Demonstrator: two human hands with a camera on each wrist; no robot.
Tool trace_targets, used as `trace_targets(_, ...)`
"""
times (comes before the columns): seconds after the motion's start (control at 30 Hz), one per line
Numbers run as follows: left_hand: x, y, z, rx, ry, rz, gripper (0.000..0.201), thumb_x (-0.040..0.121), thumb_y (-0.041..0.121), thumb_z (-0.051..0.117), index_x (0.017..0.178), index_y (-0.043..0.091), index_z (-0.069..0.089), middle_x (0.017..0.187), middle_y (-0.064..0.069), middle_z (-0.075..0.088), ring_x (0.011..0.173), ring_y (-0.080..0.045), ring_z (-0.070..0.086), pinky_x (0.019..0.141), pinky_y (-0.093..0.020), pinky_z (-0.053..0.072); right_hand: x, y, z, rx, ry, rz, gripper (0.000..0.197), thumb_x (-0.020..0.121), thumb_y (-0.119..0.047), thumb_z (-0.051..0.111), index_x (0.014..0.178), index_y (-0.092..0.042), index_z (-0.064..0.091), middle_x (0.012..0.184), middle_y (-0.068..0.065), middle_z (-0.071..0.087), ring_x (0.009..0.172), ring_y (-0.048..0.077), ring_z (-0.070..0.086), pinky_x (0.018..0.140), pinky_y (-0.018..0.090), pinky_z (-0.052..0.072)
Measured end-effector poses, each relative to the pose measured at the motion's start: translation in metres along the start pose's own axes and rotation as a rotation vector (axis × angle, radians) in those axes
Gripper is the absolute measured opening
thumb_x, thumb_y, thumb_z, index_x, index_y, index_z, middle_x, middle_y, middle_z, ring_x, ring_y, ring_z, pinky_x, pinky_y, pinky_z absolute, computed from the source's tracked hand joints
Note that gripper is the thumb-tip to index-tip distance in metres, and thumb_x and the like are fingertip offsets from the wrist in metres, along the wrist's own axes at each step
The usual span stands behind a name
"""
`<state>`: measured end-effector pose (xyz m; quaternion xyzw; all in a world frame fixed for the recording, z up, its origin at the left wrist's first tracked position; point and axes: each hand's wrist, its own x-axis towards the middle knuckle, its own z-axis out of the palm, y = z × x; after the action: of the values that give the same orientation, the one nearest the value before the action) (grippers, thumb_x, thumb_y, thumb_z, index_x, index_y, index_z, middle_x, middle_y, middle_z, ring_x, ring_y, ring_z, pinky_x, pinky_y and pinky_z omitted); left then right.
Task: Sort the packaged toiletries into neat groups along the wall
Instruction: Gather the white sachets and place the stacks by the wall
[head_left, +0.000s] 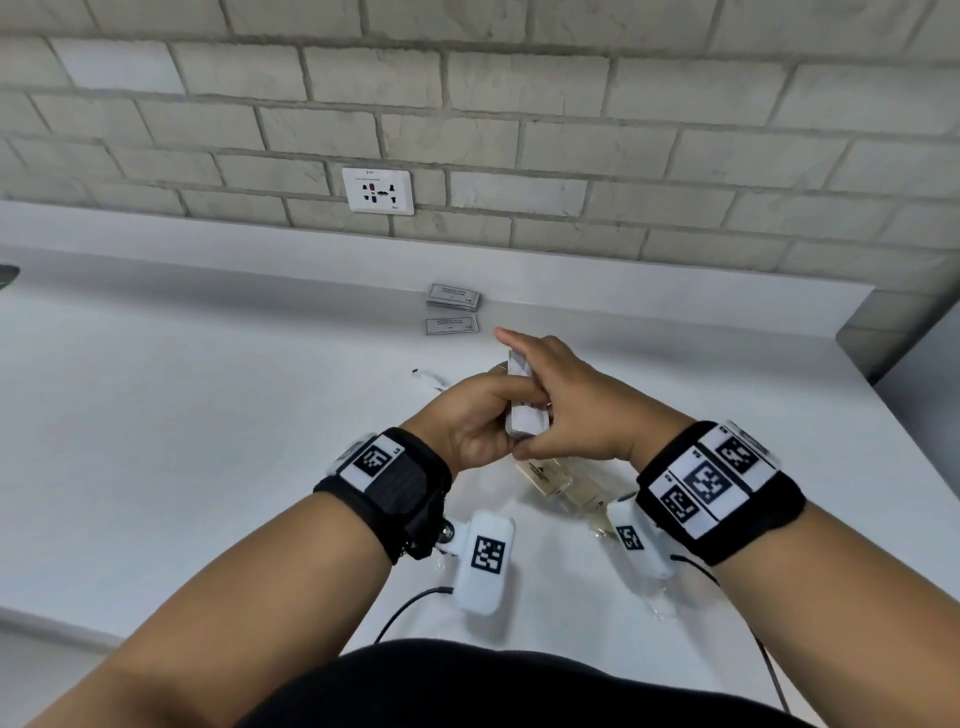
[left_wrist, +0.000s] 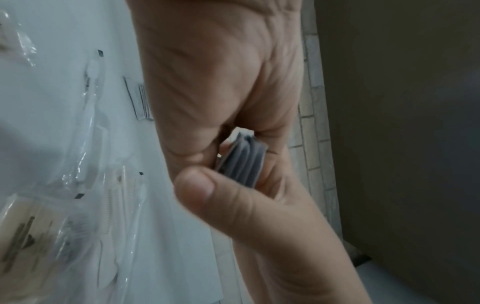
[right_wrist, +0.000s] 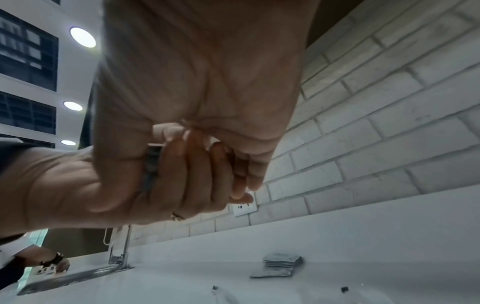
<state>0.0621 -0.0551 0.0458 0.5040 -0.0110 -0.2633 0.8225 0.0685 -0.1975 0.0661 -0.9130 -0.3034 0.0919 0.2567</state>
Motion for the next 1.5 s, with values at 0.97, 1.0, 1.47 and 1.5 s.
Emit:
trace_targets(0.97, 0.013, 0.01, 0.009, -0.284, 0.328, 0.478, 0.026, 0.096, 0.001, 0.039, 0.1, 0.021, 0.055, 0.07, -0.002, 0.054, 0.078, -0.021, 0.063, 0.066, -0.029, 0.053, 0.023, -0.003, 0.015, 1.294, 0.139, 0.349, 0.018, 0.092, -0.016, 0.06, 0.075, -0.012, 0.056, 0.06, 0.0, 0.063, 0.058, 0.019, 0.058, 0.046, 0.023, 0.042)
trace_targets(1.0, 0.013, 0.009, 0.006, -0.3, 0.311, 0.467, 0.025, 0.096, 0.002, 0.04, 0.1, 0.022, 0.055, 0.07, -0.002, 0.055, 0.08, -0.021, 0.063, 0.067, -0.03, 0.053, 0.024, -0.002, 0.016, 1.296, 0.143, 0.351, 0.019, 0.091, -0.015, 0.061, 0.073, -0.012, 0.056, 0.06, 0.001, 0.063, 0.057, 0.019, 0.058, 0.046, 0.023, 0.042)
trace_targets(1.47, 0.054, 0.017, -0.056, 0.308, 0.336, 0.504, 0.028, 0.08, 0.02, 0.068, 0.102, 0.022, 0.05, 0.122, 0.005, 0.057, 0.116, -0.009, 0.053, 0.098, -0.028, 0.044, 0.068, 0.06, 0.021, 1.389, 0.058, 0.491, 0.008, 0.085, -0.006, 0.065, 0.092, -0.005, 0.061, 0.075, 0.01, 0.066, 0.051, 0.02, 0.06, 0.043, 0.024, 0.05)
trace_targets(1.5, 0.056, 0.029, -0.063, 0.575, 0.28, 0.531, 0.033, 0.077, 0.022, 0.074, 0.099, 0.021, 0.05, 0.128, 0.008, 0.055, 0.121, -0.004, 0.05, 0.101, -0.025, 0.041, 0.074, 0.068, 0.015, 1.352, 0.03, 0.505, 0.011, 0.081, -0.006, 0.067, 0.091, -0.004, 0.062, 0.075, 0.009, 0.067, 0.051, 0.021, 0.06, 0.043, 0.024, 0.05)
